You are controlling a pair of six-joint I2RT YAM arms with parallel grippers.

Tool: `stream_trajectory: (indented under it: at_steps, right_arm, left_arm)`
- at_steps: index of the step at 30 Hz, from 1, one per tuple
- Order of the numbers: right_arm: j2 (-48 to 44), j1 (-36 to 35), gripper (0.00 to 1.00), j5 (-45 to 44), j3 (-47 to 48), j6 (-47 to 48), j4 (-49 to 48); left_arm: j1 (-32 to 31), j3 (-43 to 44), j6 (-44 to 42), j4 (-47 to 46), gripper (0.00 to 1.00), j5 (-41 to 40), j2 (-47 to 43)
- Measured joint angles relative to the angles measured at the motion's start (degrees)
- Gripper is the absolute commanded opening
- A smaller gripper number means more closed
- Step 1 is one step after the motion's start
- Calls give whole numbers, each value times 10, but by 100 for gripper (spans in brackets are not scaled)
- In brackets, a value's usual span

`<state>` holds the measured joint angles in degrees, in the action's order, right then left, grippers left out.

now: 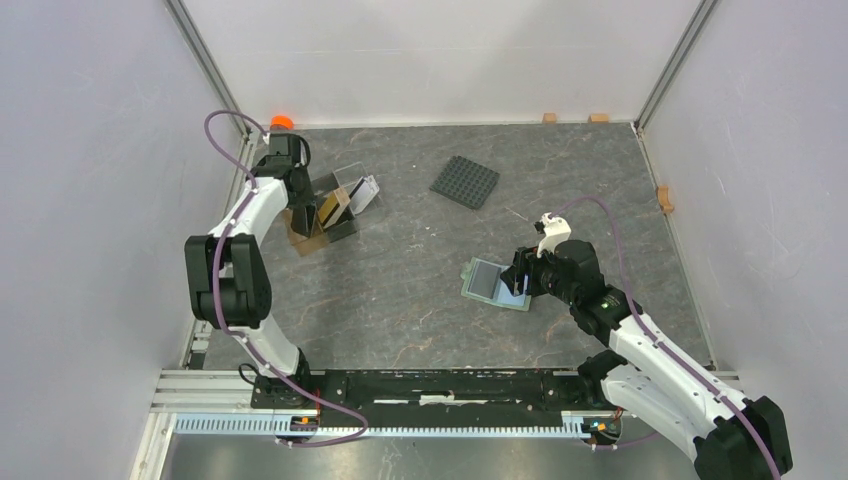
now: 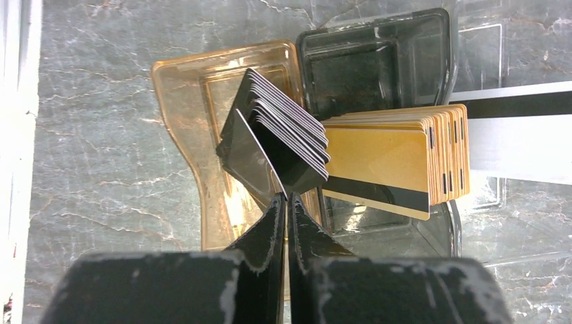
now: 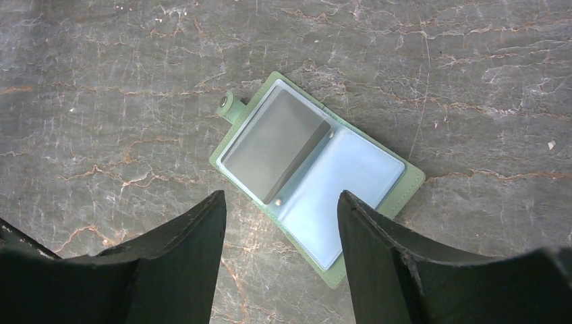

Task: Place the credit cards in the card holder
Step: Pick up the credit card from the storage box.

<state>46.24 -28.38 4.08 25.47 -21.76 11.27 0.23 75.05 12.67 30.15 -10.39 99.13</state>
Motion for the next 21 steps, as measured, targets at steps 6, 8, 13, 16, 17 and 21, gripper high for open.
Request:
stream_trajectory:
  at_steps: [6,8,13,16,17,21]
  right_arm:
    - [0,0,66,0,0,0,0]
    - [0,0,66,0,0,0,0]
    - [0,0,66,2,-1,-4,0]
    - [0,0,66,4,-1,-5,-1]
    - [0,0,66,4,-1,-5,0]
    - [0,0,66,5,-1,-5,0]
  left_arm:
    - [0,-1,-2,3,2,-39,-11]
    - [0,-4,-2,4,2,-59,-15]
    - [0,-17,-7,9,2,-84,-39]
    - [0,-28,-15,9,2,-90,-67]
    - [0,-31,-17,8,2,-91,-77]
    - [0,-52,-28,8,2,-91,-130]
